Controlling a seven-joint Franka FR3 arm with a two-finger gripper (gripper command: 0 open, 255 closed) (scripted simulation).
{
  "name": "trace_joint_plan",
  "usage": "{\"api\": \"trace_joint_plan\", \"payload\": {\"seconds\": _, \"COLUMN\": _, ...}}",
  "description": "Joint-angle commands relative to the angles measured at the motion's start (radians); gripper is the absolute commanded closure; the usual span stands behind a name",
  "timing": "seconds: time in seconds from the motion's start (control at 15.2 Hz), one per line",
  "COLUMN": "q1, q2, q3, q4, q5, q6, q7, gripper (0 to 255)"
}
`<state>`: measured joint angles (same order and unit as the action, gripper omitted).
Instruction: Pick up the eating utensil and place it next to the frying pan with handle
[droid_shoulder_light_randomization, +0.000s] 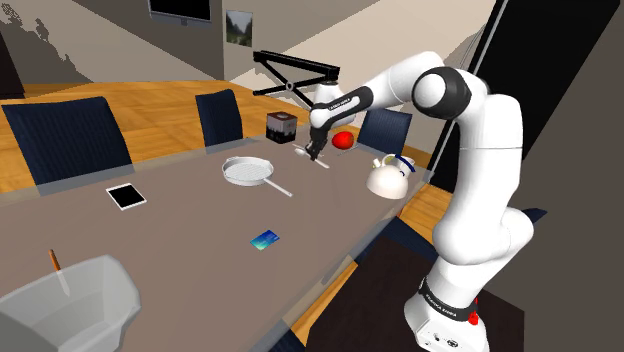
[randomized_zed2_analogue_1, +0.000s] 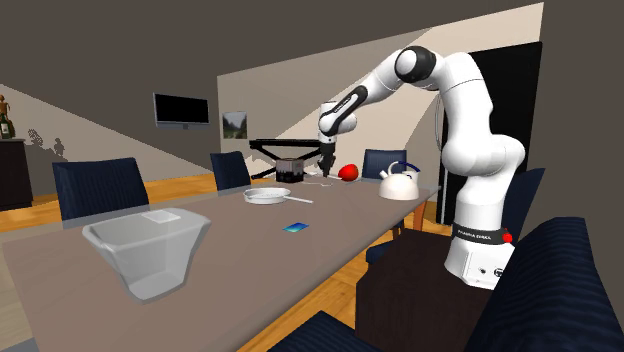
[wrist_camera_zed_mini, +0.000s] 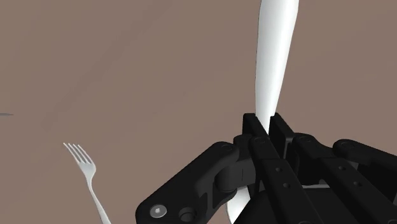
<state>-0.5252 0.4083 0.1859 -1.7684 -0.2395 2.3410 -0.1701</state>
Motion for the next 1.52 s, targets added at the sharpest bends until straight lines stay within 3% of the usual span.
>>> {"api": "trace_joint_plan", "payload": {"seconds": 0.0, "q1": -0.007, "q2": 0.020, "q3": -0.004, "q4": 0.014, "q5": -0.001, "q6": 0.007, "q7": -0.012, "gripper": 255}}
{"api": "trace_joint_plan", "payload": {"seconds": 1.06, "q1": 0.012, "q2": 0.149, "q3": -0.036, "q4": -0.025, "q5": -0.054, "q6": 0.173, "q7": 0.038, "gripper": 255}}
{"api": "trace_joint_plan", "payload": {"seconds": 1.45, "q1": 0.012, "q2": 0.149, "q3": -0.036, "q4": -0.025, "q5": -0.054, "q6": 0.173, "q7": 0.038, "gripper": 255}}
